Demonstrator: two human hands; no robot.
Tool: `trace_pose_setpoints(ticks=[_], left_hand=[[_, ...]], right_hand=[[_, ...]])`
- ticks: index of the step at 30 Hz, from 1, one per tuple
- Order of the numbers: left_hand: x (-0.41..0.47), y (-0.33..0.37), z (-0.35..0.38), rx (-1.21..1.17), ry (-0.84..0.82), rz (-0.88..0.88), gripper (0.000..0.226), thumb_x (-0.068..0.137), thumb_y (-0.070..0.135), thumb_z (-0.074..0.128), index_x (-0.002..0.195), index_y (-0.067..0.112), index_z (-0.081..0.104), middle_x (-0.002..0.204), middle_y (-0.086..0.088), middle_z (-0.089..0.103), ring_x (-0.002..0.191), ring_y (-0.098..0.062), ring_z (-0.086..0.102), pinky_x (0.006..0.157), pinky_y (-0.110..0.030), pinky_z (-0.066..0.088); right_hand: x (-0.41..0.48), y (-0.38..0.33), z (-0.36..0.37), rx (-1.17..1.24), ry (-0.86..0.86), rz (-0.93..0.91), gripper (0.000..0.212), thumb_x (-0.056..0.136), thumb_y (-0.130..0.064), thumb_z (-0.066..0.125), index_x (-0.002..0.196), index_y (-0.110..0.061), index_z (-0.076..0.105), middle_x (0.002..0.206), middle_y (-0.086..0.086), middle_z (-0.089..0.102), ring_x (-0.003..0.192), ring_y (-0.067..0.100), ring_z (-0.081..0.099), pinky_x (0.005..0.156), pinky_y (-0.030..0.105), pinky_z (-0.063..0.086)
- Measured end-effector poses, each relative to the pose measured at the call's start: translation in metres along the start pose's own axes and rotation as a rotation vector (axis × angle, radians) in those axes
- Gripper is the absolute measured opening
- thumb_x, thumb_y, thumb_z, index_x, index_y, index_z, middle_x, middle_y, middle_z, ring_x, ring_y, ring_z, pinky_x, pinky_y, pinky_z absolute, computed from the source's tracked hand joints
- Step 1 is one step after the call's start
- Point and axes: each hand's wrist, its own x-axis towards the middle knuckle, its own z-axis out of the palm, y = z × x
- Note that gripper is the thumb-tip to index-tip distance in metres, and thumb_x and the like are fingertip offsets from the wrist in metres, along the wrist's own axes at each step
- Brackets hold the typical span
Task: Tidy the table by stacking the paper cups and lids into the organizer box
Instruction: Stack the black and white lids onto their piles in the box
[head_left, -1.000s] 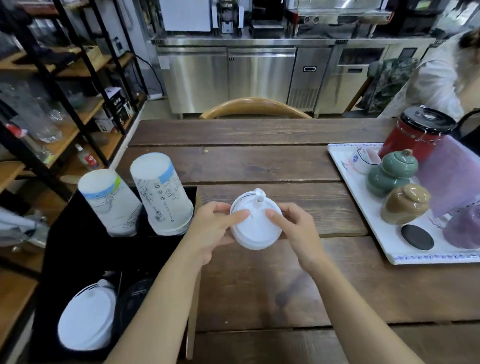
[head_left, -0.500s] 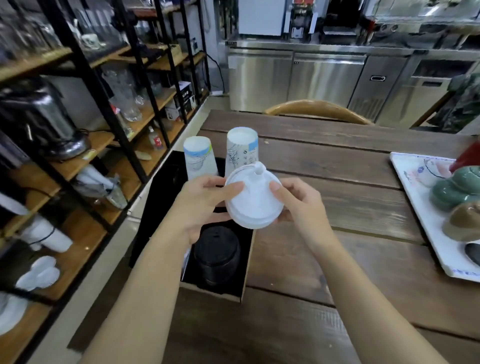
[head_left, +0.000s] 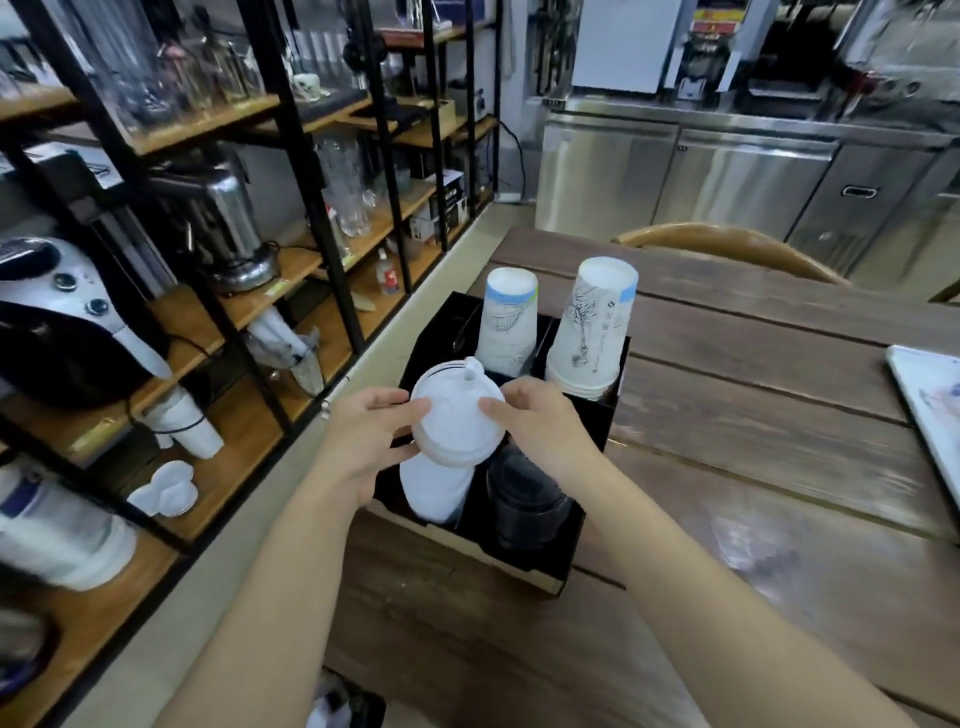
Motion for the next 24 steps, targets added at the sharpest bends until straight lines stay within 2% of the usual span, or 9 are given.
trace_pose_setpoints(ticks=[2,8,10,12,15,19,24], left_hand=[[0.006,-0.008,-0.008,0.012,0.029,-0.023,0.037,0.083,0.014,0.069,0.114,0.000,0.057,0.119,-0.018,0.062,0.109,-0.032,0.060,0.086,-0.047,0.054],[0.024,-0.034,-0.016,0.046,0.098,-0.068,0.023,0.087,0.016,0.064,0.104,0.001,0.059,0.116,-0.019,0.062,0.107,-0.033,0.060,0.082,-0.046,0.055],[0.030,-0.042,-0.016,0.063,0.106,-0.076,0.024,0.088,0.015,0.062,0.105,-0.001,0.058,0.113,-0.018,0.062,0.105,-0.032,0.059,0.076,-0.040,0.054],[0.035,-0.049,-0.016,0.077,0.094,-0.089,0.024,0.089,0.016,0.061,0.105,-0.001,0.057,0.107,-0.016,0.061,0.102,-0.031,0.059,0.072,-0.037,0.054],[0.043,-0.058,-0.016,0.121,0.085,-0.086,0.018,0.090,0.016,0.059,0.102,0.003,0.058,0.100,-0.013,0.060,0.095,-0.029,0.057,0.069,-0.036,0.053],[0.048,-0.064,-0.016,0.174,0.098,-0.082,0.011,0.090,0.018,0.057,0.094,0.009,0.059,0.099,-0.013,0.061,0.089,-0.028,0.058,0.084,-0.048,0.054],[0.049,-0.068,-0.016,0.248,0.096,-0.065,0.015,0.088,0.021,0.060,0.100,0.013,0.059,0.102,-0.010,0.062,0.099,-0.029,0.060,0.090,-0.052,0.053]], right_hand=[[0.009,-0.002,0.009,-0.119,-0.038,0.006,0.042,0.086,-0.032,0.057,0.093,0.010,0.054,0.073,0.007,0.047,0.066,0.018,0.042,0.063,0.031,0.030],[0.027,0.001,0.033,-0.387,-0.181,0.073,0.032,0.091,-0.030,0.048,0.104,-0.002,0.054,0.086,0.007,0.055,0.075,0.021,0.050,0.066,0.034,0.036],[0.030,0.003,0.039,-0.456,-0.247,0.097,0.030,0.093,-0.029,0.044,0.112,-0.006,0.050,0.094,0.005,0.054,0.084,0.022,0.051,0.076,0.037,0.041],[0.032,0.007,0.044,-0.545,-0.271,0.123,0.031,0.093,-0.030,0.042,0.116,-0.010,0.047,0.096,0.003,0.052,0.091,0.023,0.049,0.092,0.043,0.039],[0.036,0.014,0.048,-0.596,-0.283,0.134,0.028,0.093,-0.031,0.042,0.111,-0.011,0.046,0.099,0.005,0.053,0.095,0.026,0.050,0.095,0.044,0.037],[0.040,0.020,0.053,-0.635,-0.273,0.147,0.038,0.093,-0.036,0.042,0.122,-0.012,0.047,0.116,0.009,0.060,0.110,0.029,0.053,0.102,0.046,0.032],[0.043,0.029,0.055,-0.841,-0.264,0.123,0.036,0.093,-0.042,0.040,0.110,-0.012,0.051,0.120,0.012,0.058,0.122,0.030,0.041,0.102,0.047,0.023]])
